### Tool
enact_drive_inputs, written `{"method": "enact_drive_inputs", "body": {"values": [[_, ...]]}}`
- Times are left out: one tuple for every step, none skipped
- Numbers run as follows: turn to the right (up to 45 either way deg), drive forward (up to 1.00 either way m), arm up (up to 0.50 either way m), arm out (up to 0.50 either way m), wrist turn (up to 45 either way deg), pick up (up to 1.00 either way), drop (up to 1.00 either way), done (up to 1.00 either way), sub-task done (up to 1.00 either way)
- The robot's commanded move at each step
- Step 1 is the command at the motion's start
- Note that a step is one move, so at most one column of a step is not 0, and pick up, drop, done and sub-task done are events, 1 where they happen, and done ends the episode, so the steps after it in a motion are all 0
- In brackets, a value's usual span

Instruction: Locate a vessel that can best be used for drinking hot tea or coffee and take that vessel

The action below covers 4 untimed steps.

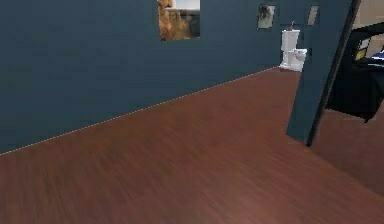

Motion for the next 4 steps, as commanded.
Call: {"method": "enact_drive_inputs", "body": {"values": [[0.0,0.45,0.0,0.0,0.0,0.0,0.0,0.0,0.0],[39.0,0.0,0.0,0.0,0.0,0.0,0.0,0.0,0.0],[0.0,0.75,0.0,0.0,0.0,0.0,0.0,0.0,0.0],[24.0,0.0,0.0,0.0,0.0,0.0,0.0,0.0,0.0]]}}
